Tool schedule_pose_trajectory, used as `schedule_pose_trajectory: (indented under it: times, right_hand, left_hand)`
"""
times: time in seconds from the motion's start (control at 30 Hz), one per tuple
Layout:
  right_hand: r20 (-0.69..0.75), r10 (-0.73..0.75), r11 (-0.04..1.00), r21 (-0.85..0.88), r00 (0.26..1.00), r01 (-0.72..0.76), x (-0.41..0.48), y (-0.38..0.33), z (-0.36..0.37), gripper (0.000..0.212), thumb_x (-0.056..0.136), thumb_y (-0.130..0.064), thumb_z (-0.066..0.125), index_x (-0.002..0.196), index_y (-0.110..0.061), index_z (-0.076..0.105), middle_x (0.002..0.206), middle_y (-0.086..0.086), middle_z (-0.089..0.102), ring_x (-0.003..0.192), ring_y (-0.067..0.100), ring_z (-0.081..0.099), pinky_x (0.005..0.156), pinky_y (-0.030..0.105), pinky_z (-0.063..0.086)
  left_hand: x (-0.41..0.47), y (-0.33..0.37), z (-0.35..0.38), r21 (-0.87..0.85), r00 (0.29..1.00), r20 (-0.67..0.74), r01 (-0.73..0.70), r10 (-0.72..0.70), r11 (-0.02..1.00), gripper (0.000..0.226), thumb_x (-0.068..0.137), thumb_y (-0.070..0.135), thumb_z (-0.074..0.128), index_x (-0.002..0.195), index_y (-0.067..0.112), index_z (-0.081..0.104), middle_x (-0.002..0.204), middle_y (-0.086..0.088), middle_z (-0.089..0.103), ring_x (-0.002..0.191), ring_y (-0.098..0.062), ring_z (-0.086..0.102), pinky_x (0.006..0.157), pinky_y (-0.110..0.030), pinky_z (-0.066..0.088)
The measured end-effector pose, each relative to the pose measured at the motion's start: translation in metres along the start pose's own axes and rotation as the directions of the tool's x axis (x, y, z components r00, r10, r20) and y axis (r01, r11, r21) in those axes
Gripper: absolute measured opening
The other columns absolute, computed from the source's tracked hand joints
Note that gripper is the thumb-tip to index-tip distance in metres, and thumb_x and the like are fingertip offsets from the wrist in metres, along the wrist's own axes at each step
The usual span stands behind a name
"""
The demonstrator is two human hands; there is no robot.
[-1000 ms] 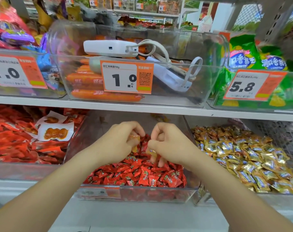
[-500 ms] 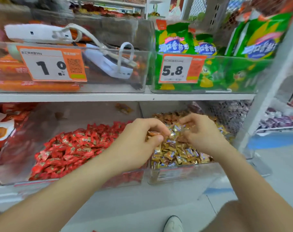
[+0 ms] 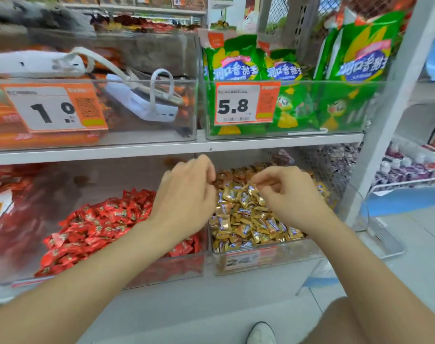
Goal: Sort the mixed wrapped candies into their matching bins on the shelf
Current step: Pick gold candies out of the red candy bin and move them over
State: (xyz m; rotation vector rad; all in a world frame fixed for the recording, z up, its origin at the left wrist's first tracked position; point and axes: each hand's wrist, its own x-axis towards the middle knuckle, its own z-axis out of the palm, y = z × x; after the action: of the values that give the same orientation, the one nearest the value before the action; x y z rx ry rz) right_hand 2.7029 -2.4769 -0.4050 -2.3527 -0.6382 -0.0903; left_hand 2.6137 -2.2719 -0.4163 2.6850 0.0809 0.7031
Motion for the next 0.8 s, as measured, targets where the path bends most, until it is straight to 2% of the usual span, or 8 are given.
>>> schedule_pose_trajectory:
  times: [0.07, 0.13, 0.23, 0.33, 0.47, 0.57, 0.7, 0.8]
  right_hand:
    - [0.076, -0.126, 0.992, 0.036, 0.989, 0.124, -0.012, -0.03, 0.013, 0.031, 0.094, -0.011, 0.058, 0.101, -0.034, 0.078, 0.092, -0.018, 0.074, 0.072, -0.011, 0.063, 0.063, 0.005, 0.043]
    - [0.106, -0.222, 0.974, 0.064, 0.969, 0.216, -0.021, -0.059, 0.03, 0.029, 0.093, -0.012, 0.06, 0.1, -0.033, 0.079, 0.094, -0.017, 0.072, 0.074, -0.01, 0.06, 0.067, 0.005, 0.039]
    - [0.126, -0.321, 0.947, 0.065, 0.939, 0.315, -0.024, -0.089, 0.059, 0.024, 0.09, -0.014, 0.063, 0.098, -0.03, 0.079, 0.089, -0.013, 0.07, 0.074, -0.001, 0.059, 0.072, 0.009, 0.041]
    - [0.163, -0.352, 0.934, 0.005, 0.922, 0.356, -0.017, -0.105, 0.079, 0.024, 0.09, -0.015, 0.06, 0.098, -0.029, 0.078, 0.085, -0.013, 0.069, 0.073, -0.001, 0.058, 0.073, 0.012, 0.042]
    - [0.242, -0.271, 0.951, -0.08, 0.932, 0.297, -0.003, -0.112, 0.092, 0.027, 0.093, -0.013, 0.057, 0.102, -0.027, 0.079, 0.086, -0.01, 0.072, 0.078, 0.009, 0.064, 0.083, 0.028, 0.055]
    - [0.335, -0.146, 0.934, -0.262, 0.931, 0.241, 0.003, -0.116, 0.102, 0.027, 0.095, -0.016, 0.053, 0.111, -0.022, 0.074, 0.096, 0.003, 0.068, 0.092, 0.025, 0.064, 0.087, 0.038, 0.057]
    - [0.461, 0.089, 0.94, -0.332, 0.883, 0.078, -0.006, -0.136, 0.117, 0.016, 0.102, -0.02, 0.053, 0.089, -0.012, 0.047, 0.094, 0.013, 0.052, 0.071, 0.023, 0.052, 0.057, 0.033, 0.042]
    - [0.555, 0.186, 0.93, -0.366, 0.811, 0.037, -0.002, -0.141, 0.136, 0.019, 0.105, -0.022, 0.052, 0.115, -0.005, 0.052, 0.124, 0.019, 0.057, 0.108, 0.036, 0.058, 0.085, 0.036, 0.047]
  left_hand:
    - [-0.02, -0.039, -0.013, 0.108, 0.993, 0.075, 0.08, -0.088, 0.991, 0.014, 0.086, 0.019, 0.058, 0.093, 0.028, 0.05, 0.09, 0.011, 0.054, 0.089, -0.023, 0.055, 0.081, -0.043, 0.047]
    - [-0.034, -0.08, -0.018, 0.114, 0.942, 0.321, 0.064, -0.098, 0.991, 0.013, 0.087, 0.036, 0.066, 0.096, 0.032, 0.058, 0.102, 0.014, 0.055, 0.101, -0.016, 0.059, 0.092, -0.042, 0.05]
    - [-0.04, -0.112, -0.019, -0.175, 0.75, 0.651, -0.002, 0.117, 0.985, 0.05, 0.092, 0.059, 0.068, 0.137, 0.04, 0.057, 0.139, 0.02, 0.052, 0.131, 0.001, 0.049, 0.113, -0.025, 0.039]
    - [-0.04, -0.123, -0.009, -0.113, 0.633, 0.749, -0.168, 0.195, 0.979, 0.053, 0.097, 0.063, 0.059, 0.146, 0.042, 0.053, 0.151, 0.017, 0.044, 0.138, -0.004, 0.043, 0.117, -0.034, 0.038]
    - [-0.037, -0.14, -0.017, 0.245, 0.68, 0.733, -0.277, 0.009, 0.929, 0.048, 0.099, 0.063, 0.049, 0.144, 0.045, 0.05, 0.137, 0.012, 0.047, 0.128, -0.019, 0.051, 0.101, -0.044, 0.043]
    - [-0.033, -0.158, -0.034, 0.452, 0.695, 0.698, -0.242, -0.171, 0.858, 0.048, 0.101, 0.057, 0.046, 0.147, 0.044, 0.047, 0.133, 0.004, 0.053, 0.131, -0.024, 0.051, 0.102, -0.047, 0.041]
    - [-0.029, -0.169, -0.042, 0.628, 0.697, 0.615, -0.149, -0.369, 0.764, 0.046, 0.101, 0.055, 0.047, 0.141, 0.036, 0.056, 0.145, -0.005, 0.048, 0.141, -0.031, 0.04, 0.115, -0.061, 0.028]
    - [-0.022, -0.159, -0.034, 0.673, 0.789, 0.558, -0.247, -0.259, 0.697, 0.042, 0.095, 0.042, 0.06, 0.132, 0.023, 0.063, 0.147, -0.012, 0.044, 0.144, -0.036, 0.031, 0.119, -0.061, 0.021]
